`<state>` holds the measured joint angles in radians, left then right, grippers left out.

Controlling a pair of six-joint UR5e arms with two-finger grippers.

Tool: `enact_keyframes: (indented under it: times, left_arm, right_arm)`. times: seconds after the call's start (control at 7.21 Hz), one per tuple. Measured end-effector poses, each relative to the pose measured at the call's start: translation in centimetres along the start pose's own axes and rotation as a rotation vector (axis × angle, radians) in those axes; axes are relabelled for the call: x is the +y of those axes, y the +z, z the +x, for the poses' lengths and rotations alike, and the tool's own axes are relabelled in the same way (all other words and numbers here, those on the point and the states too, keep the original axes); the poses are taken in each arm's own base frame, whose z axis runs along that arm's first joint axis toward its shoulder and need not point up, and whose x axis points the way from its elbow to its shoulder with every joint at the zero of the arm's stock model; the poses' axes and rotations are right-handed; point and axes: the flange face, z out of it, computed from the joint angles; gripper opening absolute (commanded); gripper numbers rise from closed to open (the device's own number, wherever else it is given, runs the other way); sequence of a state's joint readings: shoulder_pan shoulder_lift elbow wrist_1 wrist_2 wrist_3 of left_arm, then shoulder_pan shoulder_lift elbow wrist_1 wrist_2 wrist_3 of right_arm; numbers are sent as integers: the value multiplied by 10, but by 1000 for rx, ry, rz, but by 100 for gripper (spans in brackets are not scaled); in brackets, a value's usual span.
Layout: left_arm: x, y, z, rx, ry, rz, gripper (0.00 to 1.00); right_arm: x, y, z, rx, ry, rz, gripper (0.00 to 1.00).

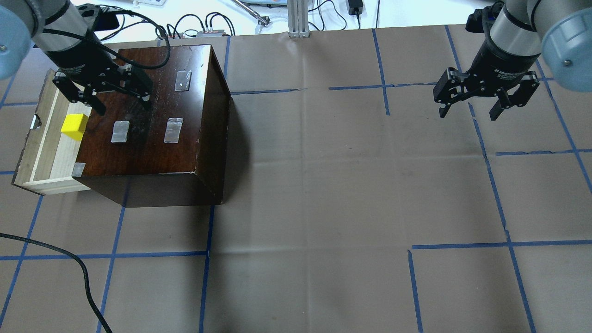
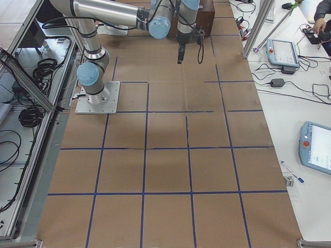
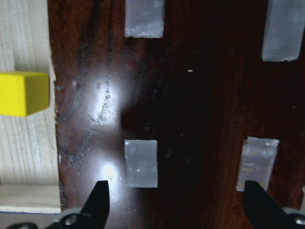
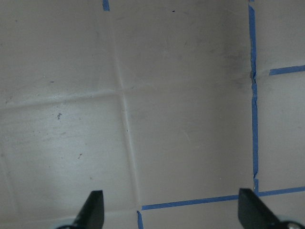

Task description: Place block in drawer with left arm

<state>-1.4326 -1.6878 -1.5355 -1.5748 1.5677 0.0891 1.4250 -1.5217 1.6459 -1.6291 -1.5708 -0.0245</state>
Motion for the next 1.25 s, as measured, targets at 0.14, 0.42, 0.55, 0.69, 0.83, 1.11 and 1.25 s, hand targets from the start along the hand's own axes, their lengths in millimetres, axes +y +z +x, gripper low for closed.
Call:
enact_keyframes:
  times: [0.14,0.42,0.55,0.69,0.83,1.11,1.25]
  left_arm:
    - [6,3,22,-6,7,-5,99]
    - [17,-1,47,-7,19,8,99]
    - [24,-6,54,-3,31,17,99]
    - [30,-7,58,-1,43,19,99]
    - [33,-2,61,-1,53,9,99]
    - [39,16,65,-5,67,-17,99]
    - [39,19,68,-9,74,-1,99]
  right_arm:
    - [0,0,0,0,0,0,100]
    - [0,0,0,0,-1,0,100]
    - [0,0,0,0,0,0,100]
    - [0,0,0,0,0,0,100]
    - [0,0,0,0,-1,0,100]
    - [0,0,0,0,-1,0,100]
    - [0,0,0,0,-1,0,100]
